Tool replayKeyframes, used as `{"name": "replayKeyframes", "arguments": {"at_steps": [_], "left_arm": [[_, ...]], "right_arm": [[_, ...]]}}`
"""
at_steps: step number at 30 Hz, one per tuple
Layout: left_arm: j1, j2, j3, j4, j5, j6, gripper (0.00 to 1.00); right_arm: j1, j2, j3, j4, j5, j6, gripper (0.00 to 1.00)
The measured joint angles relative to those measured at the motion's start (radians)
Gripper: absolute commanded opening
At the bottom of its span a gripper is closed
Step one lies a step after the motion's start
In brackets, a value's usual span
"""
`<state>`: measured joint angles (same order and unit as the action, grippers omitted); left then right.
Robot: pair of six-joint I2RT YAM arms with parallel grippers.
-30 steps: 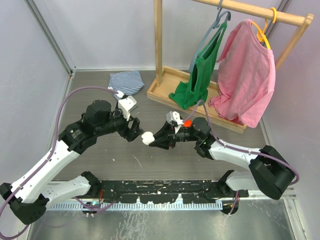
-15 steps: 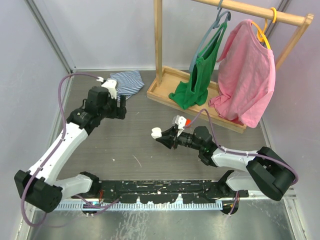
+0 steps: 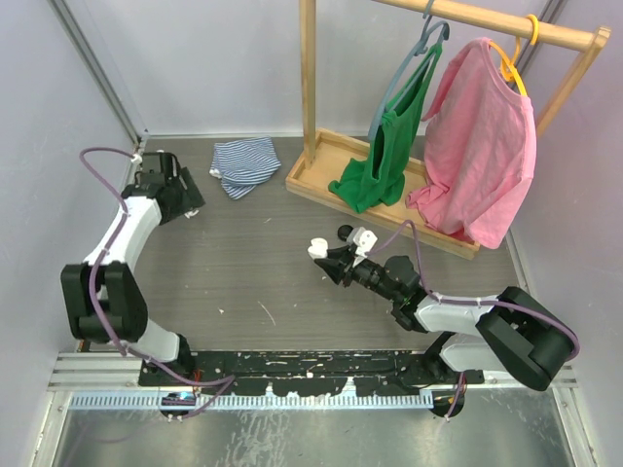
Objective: Insert the wireless bluetooth earbuds into the charging case
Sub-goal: Pick up the earbud from the center of the board.
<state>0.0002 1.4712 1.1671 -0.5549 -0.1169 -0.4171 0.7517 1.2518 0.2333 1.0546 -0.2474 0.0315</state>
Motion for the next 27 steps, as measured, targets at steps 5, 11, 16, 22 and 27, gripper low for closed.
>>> {"name": "replayKeyframes", "arguments": {"at_steps": [5,11,16,22,27], "left_arm": [[0.082,0.160,0.091,0.006,0.000,-0.063,0.72],[0.112,0.330,0.232,-0.022,-0.049,-0.097,0.59],[0.113,0.441,0.343,-0.061,-0.100,-0.100,0.51],[0.113,0.527,0.413,-0.103,-0.111,-0.100,0.47],[0.113,0.581,0.449,-0.132,-0.112,-0.099,0.44]], "right_arm": [[0.016,0.000,0.000,0.000,0.040,-0.022,0.01],[0.039,0.000,0.000,0.000,0.074,-0.051,0.01],[0.053,0.000,0.000,0.000,0.101,-0.075,0.01],[0.071,0.001,0.000,0.000,0.122,-0.101,0.01],[0.074,0.006,0.000,0.000,0.134,-0.113,0.01]]}}
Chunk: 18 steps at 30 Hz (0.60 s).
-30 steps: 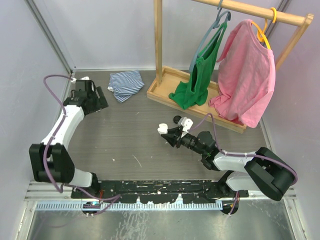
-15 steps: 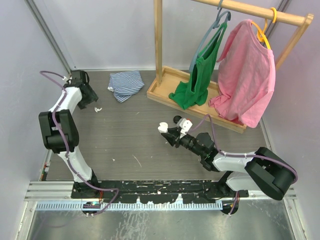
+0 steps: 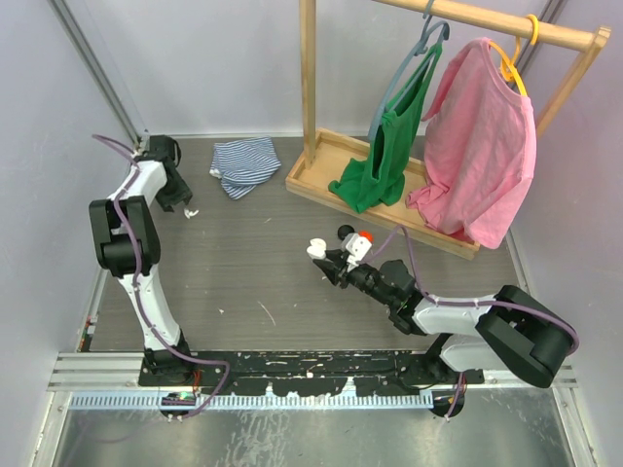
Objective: Insert the wireless bluetooth earbuds into the charging case
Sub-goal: Pick up the earbud from the center of the board.
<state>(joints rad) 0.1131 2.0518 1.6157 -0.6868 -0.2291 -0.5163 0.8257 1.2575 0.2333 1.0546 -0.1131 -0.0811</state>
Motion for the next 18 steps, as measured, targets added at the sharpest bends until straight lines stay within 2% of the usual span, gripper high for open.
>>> {"name": "replayKeyframes", "arguments": {"at_steps": [18], "left_arm": [[-0.007,0.096,0.053,-0.051,0.013,0.008,0.32]], "right_arm": [[0.010,0.008,0.000,-0.001,0.016,-0.022,0.01]]}}
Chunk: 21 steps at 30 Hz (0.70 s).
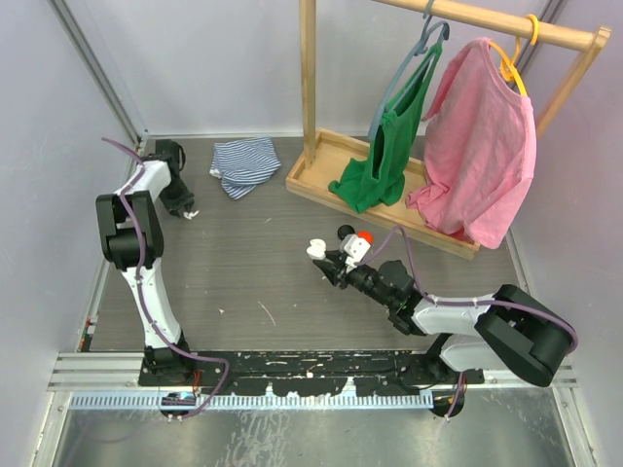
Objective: Insert the wireless bluetooth earbuds into the charging case
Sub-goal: Pick up the earbud from the center of the board.
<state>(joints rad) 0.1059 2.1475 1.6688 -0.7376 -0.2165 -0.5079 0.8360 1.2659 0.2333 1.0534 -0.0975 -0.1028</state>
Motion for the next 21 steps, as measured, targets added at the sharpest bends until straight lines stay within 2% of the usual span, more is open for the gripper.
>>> {"name": "replayKeyframes", "arguments": {"at_steps": [9,16,21], "left_arm": [[-0.008,0.007,0.005,-0.022,0.004,0.000,0.31],[-0.023,0.012,0.013,-0.032,0.004,0.002,0.21],[-0.036,0.013,0.014,-0.041,0.004,0.006,0.17]], "right_arm": [[0.001,0.000,0.000,-0.012,0.000,-0.001,0.01],[0.003,0.000,0.000,-0.022,0.000,-0.002,0.01],[0.006,0.000,0.000,-0.034,0.000,-0.005,0.01]]}}
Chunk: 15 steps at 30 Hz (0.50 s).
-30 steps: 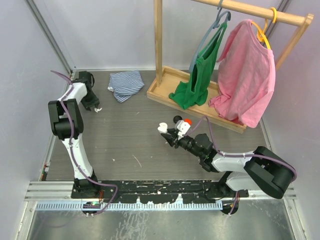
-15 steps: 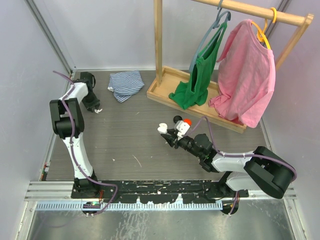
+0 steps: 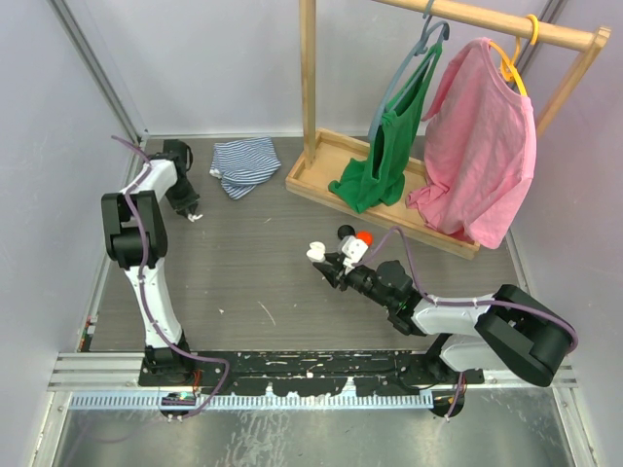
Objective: Insert the wireless bluetooth earbuds into the charging case
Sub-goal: Pick up the earbud from the center of the board.
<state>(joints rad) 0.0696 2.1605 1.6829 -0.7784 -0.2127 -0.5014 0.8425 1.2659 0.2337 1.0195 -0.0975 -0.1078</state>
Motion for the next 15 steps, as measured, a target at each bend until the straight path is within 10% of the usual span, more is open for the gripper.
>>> {"name": "replayKeyframes", "arguments": {"at_steps": [15], "left_arm": [[-0.128,0.003,0.040,-0.027,-0.033,0.098,0.13]], "right_arm": [[0.001,0.000,0.004,-0.013,0.000,-0.001,0.01]]}}
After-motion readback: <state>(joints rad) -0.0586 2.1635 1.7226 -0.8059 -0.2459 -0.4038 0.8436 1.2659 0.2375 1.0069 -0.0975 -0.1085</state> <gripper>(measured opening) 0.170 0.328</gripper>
